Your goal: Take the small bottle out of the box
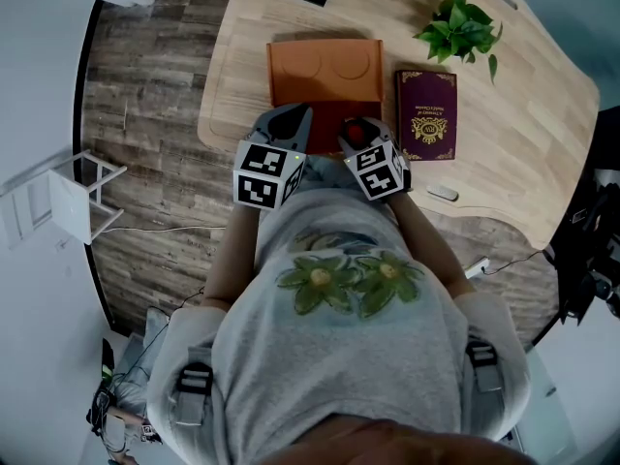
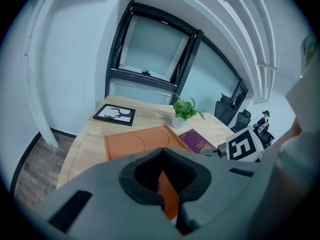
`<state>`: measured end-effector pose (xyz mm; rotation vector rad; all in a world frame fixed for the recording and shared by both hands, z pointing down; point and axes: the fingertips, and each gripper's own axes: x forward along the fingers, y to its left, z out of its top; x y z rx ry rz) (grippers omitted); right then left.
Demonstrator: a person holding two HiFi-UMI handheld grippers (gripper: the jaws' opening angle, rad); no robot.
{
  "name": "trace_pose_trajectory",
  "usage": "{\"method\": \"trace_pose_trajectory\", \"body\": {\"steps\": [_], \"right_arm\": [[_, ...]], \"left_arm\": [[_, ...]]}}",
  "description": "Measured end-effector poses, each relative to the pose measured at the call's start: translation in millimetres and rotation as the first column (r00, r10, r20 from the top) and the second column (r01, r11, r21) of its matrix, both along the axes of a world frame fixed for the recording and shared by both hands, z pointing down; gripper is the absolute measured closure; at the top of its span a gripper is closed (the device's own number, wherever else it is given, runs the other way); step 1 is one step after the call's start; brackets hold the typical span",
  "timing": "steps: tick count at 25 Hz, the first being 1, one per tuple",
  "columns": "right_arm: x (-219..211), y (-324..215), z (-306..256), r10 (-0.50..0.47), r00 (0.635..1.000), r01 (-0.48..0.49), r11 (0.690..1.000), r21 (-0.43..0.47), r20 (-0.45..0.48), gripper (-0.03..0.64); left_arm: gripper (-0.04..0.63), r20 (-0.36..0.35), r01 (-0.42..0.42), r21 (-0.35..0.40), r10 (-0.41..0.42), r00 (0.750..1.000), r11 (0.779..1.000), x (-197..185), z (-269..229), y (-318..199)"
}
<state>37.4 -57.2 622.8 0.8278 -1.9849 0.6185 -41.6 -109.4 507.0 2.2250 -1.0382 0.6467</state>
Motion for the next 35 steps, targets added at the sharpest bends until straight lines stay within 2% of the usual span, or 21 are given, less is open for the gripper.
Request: {"method": "trace_pose_trajectory", "body": {"steps": [35], "right_arm": [[-6.1, -16.4, -63.8, 0.01, 0.997, -0.021, 0.992, 0.128, 0.082, 0.394]], "left_arm": [[0.588, 0.002, -0.011, 0.056, 0.011, 1.0, 0.998, -1.9, -18.7, 11.8]]}}
